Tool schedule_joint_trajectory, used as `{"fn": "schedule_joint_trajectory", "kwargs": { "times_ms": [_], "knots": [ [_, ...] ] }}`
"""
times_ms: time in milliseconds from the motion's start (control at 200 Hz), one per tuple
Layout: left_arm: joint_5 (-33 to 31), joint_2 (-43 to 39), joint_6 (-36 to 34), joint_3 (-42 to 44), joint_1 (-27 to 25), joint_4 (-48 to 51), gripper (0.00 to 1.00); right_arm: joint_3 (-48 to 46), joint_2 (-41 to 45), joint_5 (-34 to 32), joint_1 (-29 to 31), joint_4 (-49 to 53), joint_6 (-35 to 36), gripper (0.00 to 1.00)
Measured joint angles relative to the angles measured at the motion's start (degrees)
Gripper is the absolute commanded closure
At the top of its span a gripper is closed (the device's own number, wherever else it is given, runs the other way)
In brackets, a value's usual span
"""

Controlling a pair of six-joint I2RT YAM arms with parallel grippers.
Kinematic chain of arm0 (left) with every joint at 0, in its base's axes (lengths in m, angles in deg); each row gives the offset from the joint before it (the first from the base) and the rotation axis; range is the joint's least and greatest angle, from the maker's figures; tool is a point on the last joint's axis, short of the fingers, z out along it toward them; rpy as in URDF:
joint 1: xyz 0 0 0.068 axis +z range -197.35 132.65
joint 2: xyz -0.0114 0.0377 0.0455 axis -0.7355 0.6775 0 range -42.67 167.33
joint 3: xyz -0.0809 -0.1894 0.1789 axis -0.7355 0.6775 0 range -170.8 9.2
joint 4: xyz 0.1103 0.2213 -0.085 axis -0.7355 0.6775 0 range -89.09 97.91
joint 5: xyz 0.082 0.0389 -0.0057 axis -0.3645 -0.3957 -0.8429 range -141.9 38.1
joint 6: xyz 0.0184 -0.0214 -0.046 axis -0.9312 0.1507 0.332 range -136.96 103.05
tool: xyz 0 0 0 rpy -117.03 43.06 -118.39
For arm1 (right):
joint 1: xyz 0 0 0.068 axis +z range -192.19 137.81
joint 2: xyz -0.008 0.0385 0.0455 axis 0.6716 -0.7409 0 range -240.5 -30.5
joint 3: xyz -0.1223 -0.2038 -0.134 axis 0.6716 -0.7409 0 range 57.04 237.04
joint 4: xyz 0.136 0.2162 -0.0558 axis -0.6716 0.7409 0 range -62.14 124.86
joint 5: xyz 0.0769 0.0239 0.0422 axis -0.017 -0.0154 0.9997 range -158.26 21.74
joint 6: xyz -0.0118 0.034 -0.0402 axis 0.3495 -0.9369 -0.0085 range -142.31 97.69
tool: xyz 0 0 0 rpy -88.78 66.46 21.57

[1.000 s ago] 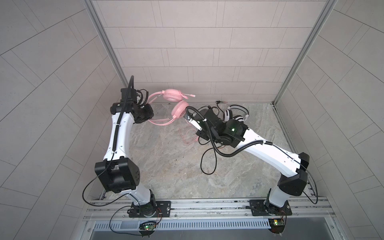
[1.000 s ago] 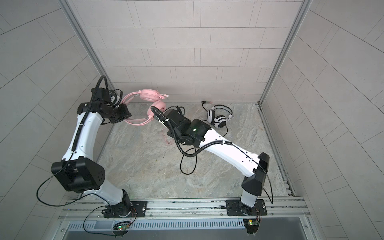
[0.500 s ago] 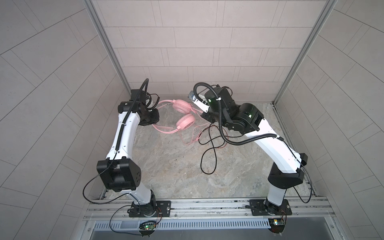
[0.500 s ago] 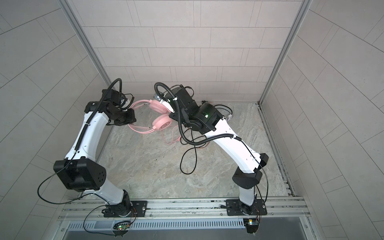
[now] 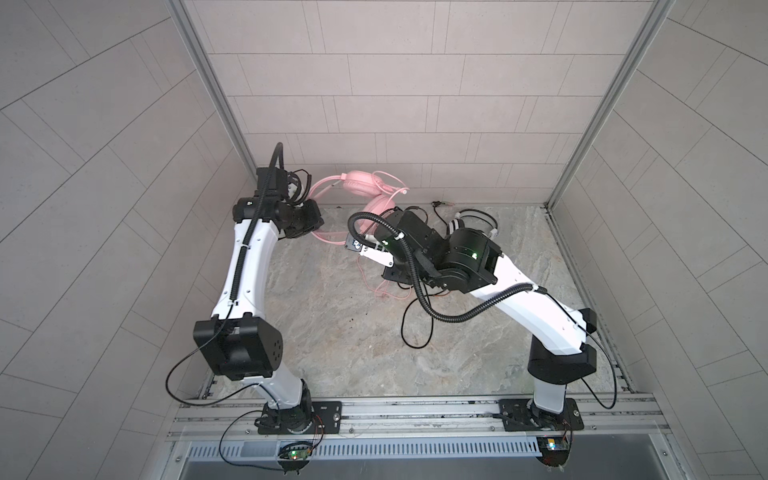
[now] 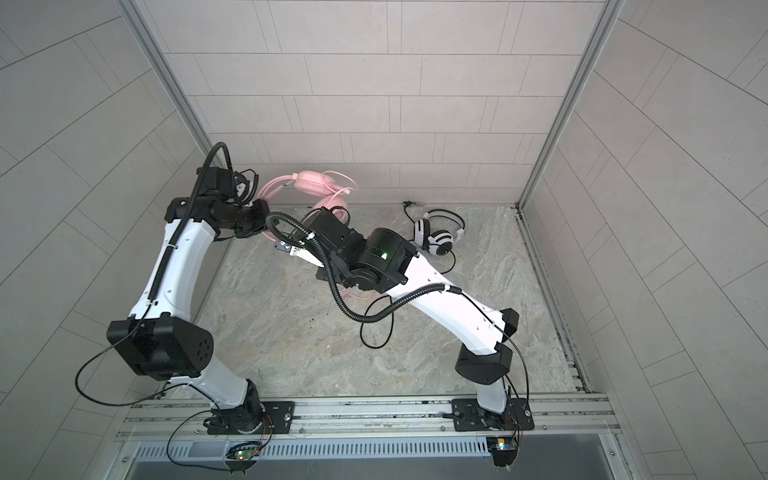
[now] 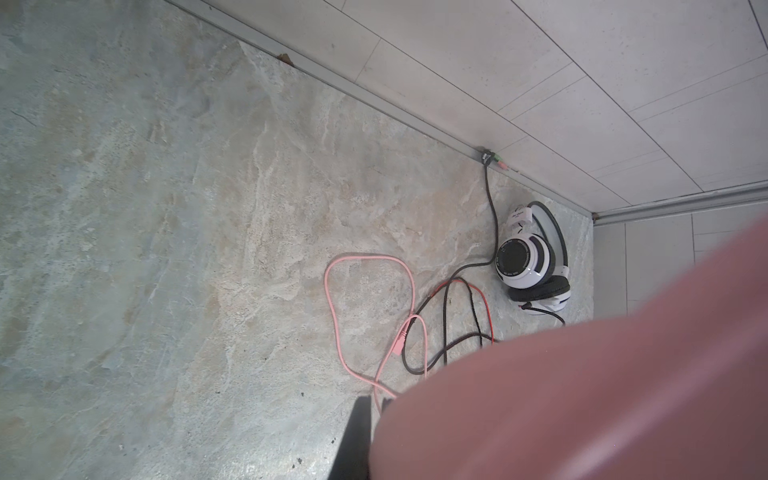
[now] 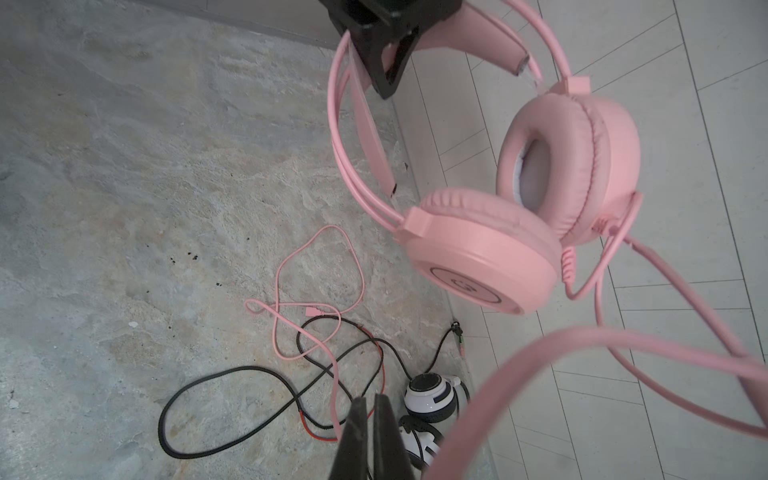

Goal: Wrap the headphones

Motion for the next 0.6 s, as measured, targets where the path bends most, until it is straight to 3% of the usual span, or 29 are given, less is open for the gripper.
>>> {"fn": "schedule_joint_trajectory", "kwargs": {
  "times_ms": [135, 450, 600],
  "knots": [
    [-0.20, 0.24, -0.35, -0.20, -0.26, 0.00, 1.00, 0.13, 0.00, -2.03, -1.97, -0.50, -1.31, 1.00],
    [-6.91, -2.56, -8.57, 3.96, -0.24, 3.10, 1.00, -3.89, 5.84, -5.18, -18.49, -5.75, -8.37, 1.00],
    [-9.70, -4.33, -12.83, 6.64, -0.74, 4.26, 1.00, -4.85, 9.79, -5.79, -20.39, -9.01, -8.79, 1.00]
  ]
}}
